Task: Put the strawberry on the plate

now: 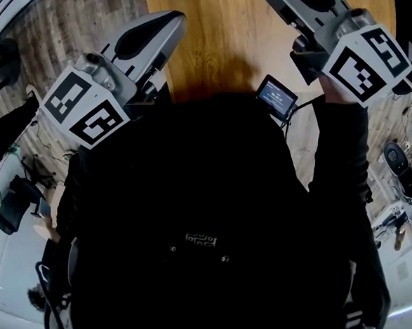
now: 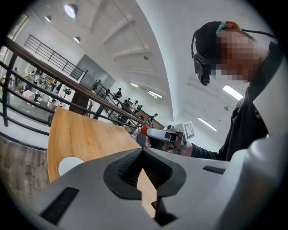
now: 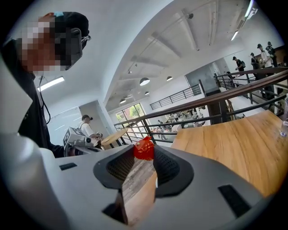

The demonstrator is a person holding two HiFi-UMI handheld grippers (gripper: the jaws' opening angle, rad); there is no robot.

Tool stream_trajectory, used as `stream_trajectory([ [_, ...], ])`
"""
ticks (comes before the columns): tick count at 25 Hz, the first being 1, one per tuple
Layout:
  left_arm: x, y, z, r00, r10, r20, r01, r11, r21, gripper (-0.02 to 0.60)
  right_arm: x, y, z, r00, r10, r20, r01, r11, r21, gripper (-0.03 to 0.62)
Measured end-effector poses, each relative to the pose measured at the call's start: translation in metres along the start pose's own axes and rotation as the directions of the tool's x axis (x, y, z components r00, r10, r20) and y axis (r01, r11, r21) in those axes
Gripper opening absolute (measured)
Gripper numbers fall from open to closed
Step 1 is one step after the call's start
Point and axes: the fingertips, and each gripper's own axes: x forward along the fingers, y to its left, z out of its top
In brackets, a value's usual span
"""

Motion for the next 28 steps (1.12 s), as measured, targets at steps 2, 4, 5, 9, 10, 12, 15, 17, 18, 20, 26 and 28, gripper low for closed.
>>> stream_trajectory([
  [2,-0.006,-0.006,0.000,1.000,-0.024,0.017,0.024,1.000,0.014,0.000,0.005,0.003,-0.001,1.000,0.003,-0.014,-0.003,1.000,-0.009,0.144],
  [4,-0.010,-0.007,-0.002,0.999,-0.039,0.031,0.039,0.999,0.013,0.000,0.012,0.003,-0.006,0.999,0.002,-0.032,-0.003,1.000,-0.021,0.144],
  [5,-0.011,-0.005,-0.003,0.999,-0.035,0.035,0.035,0.999,0.007,0.000,0.015,0.002,-0.009,0.999,0.004,-0.041,-0.005,1.000,-0.026,0.144],
  [9,-0.015,0.005,-0.011,0.999,-0.001,0.038,0.002,1.000,-0.023,0.000,0.027,0.000,-0.017,0.997,0.006,-0.078,-0.009,0.999,-0.044,0.144],
  [10,-0.017,0.006,-0.011,0.999,0.006,0.041,-0.005,1.000,-0.030,0.000,0.029,0.000,-0.017,0.996,0.009,-0.086,-0.013,0.999,-0.048,0.144],
  [12,-0.020,0.008,-0.012,0.999,0.022,0.048,-0.020,0.999,-0.043,0.000,0.033,0.000,-0.018,0.995,0.020,-0.098,-0.025,0.998,-0.049,0.144],
  [15,-0.022,0.012,-0.015,0.998,0.040,0.054,-0.037,0.998,-0.053,0.000,0.040,-0.002,-0.022,0.993,0.028,-0.114,-0.034,0.998,-0.049,0.144],
  [17,-0.024,0.016,-0.015,0.997,0.047,0.057,-0.044,0.997,-0.059,0.000,0.046,-0.004,-0.023,0.992,0.030,-0.125,-0.036,0.998,-0.049,0.144],
  [18,-0.025,0.018,-0.015,0.997,0.049,0.059,-0.045,0.997,-0.062,0.000,0.049,-0.005,-0.024,0.991,0.031,-0.129,-0.037,0.998,-0.050,0.144],
  [20,-0.025,0.019,-0.018,0.997,0.053,0.063,-0.049,0.996,-0.070,0.000,0.052,-0.007,-0.027,0.990,0.033,-0.138,-0.040,0.998,-0.051,0.144],
  [26,-0.024,0.020,-0.025,0.995,0.073,0.061,-0.068,0.995,-0.078,0.000,0.056,-0.012,-0.036,0.986,0.039,-0.164,-0.049,0.997,-0.059,0.144],
  [28,-0.024,0.020,-0.026,0.995,0.080,0.060,-0.075,0.994,-0.083,0.000,0.058,-0.014,-0.037,0.985,0.036,-0.172,-0.047,0.997,-0.061,0.144],
])
